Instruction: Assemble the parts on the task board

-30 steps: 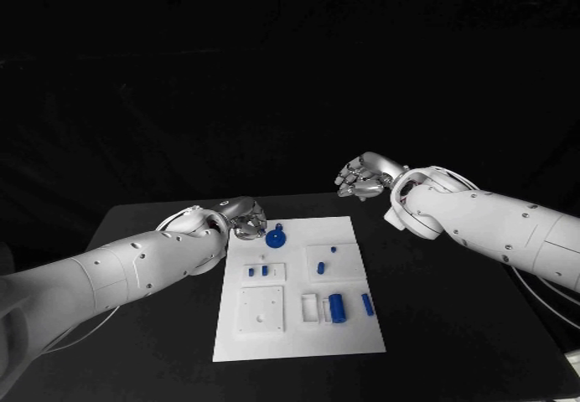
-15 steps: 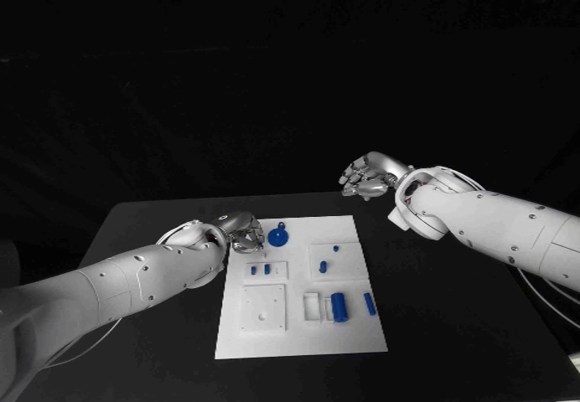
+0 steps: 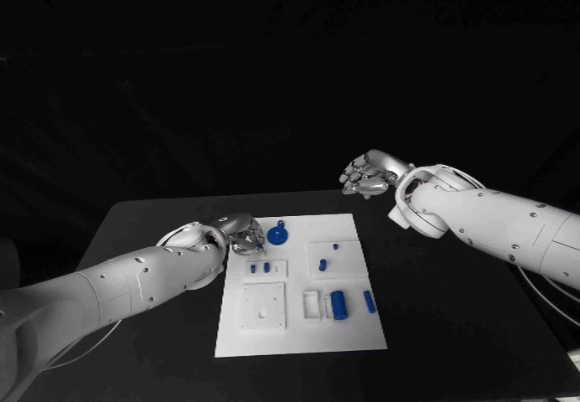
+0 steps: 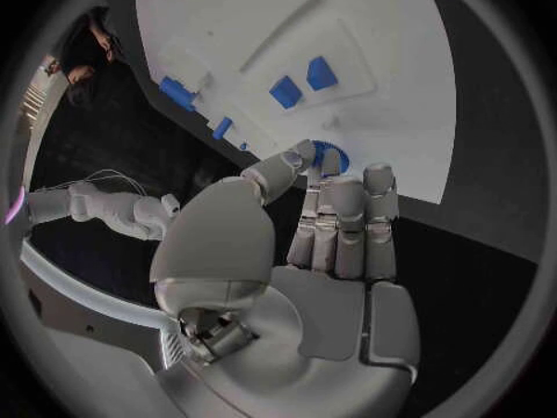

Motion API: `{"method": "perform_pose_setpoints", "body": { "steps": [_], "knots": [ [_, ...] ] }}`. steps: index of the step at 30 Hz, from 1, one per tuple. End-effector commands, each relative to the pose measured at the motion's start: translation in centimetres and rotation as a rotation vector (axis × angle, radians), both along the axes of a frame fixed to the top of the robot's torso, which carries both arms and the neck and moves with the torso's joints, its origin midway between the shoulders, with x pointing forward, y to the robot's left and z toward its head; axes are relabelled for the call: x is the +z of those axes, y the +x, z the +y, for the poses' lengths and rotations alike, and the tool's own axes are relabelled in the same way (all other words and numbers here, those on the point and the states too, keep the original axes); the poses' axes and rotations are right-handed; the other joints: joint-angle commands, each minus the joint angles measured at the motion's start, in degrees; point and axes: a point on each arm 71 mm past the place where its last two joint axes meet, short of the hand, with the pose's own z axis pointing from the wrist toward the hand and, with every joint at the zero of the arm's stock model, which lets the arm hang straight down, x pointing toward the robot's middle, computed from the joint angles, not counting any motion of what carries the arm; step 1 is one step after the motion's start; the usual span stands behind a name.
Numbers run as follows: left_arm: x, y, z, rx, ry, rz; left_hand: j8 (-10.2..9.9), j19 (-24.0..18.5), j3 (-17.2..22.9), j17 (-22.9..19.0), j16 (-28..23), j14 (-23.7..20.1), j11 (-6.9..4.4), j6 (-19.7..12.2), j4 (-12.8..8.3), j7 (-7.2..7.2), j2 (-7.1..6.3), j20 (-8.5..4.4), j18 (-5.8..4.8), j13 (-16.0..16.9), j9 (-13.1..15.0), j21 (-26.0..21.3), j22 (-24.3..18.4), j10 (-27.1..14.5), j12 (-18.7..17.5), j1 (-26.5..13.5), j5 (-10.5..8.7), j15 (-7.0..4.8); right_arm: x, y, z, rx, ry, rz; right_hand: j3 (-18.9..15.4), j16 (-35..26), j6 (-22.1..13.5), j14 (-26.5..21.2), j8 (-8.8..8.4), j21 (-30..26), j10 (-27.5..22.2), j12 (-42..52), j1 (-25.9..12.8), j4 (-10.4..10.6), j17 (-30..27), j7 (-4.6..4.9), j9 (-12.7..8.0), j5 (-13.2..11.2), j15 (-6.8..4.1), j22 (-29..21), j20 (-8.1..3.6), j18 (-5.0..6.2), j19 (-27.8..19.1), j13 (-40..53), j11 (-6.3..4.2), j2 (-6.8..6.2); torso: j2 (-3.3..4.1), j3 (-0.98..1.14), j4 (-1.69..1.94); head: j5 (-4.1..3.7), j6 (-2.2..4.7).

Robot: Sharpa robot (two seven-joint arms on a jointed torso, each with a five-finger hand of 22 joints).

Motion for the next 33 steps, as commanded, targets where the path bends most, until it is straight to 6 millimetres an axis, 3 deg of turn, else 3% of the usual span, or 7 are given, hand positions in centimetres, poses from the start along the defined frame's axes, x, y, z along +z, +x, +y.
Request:
{"method": "perform_pose_setpoints", "body": {
  "steps": [1, 33],
  "knots": [
    [0.0, 0.0, -0.4, -0.018, 0.002, -0.005, 0.2, 0.2, 0.4, 0.1, 0.3, 0.4, 0.11, 0.4, 0.0, -0.06, 0.36, -1.11, 1.98, 0.0, 0.1, 0.3, 1.1, 0.4, 0.3, 0.4, 0.34, -0.03, 0.0, 0.0, 0.2, 0.009, 0.001, -0.002, 0.2, 0.1, -0.2, 0.2, 0.09, 0.3, 0.5, -0.2, -0.4, 0.0, 0.1, 0.34, -0.1, 0.4, -0.23, 0.1, -0.4, 1.18, 0.1, -0.1, 0.04, 0.16, -0.01, 0.0, -0.05, 0.07, 0.0],
    [-1.6, 0.4, -0.8, -0.01, 0.036, 0.027, 0.1, 0.2, 0.5, 0.1, 0.3, 0.4, 0.11, 0.3, 0.0, -0.04, 0.4, -1.13, 1.96, 0.0, 0.0, 0.4, 1.1, 0.4, 0.2, 0.3, 0.5, -0.03, 0.0, 0.0, 0.2, 0.011, 0.001, -0.002, 0.3, 0.1, -0.2, 0.3, 0.1, 0.3, 0.6, -0.3, -0.5, 0.0, 0.2, 0.34, -0.1, 0.4, -0.23, 0.1, -0.4, 1.18, 0.1, -0.1, 0.03, 0.18, -0.02, 0.07, -0.05, -0.05, -0.18]
  ]
}}
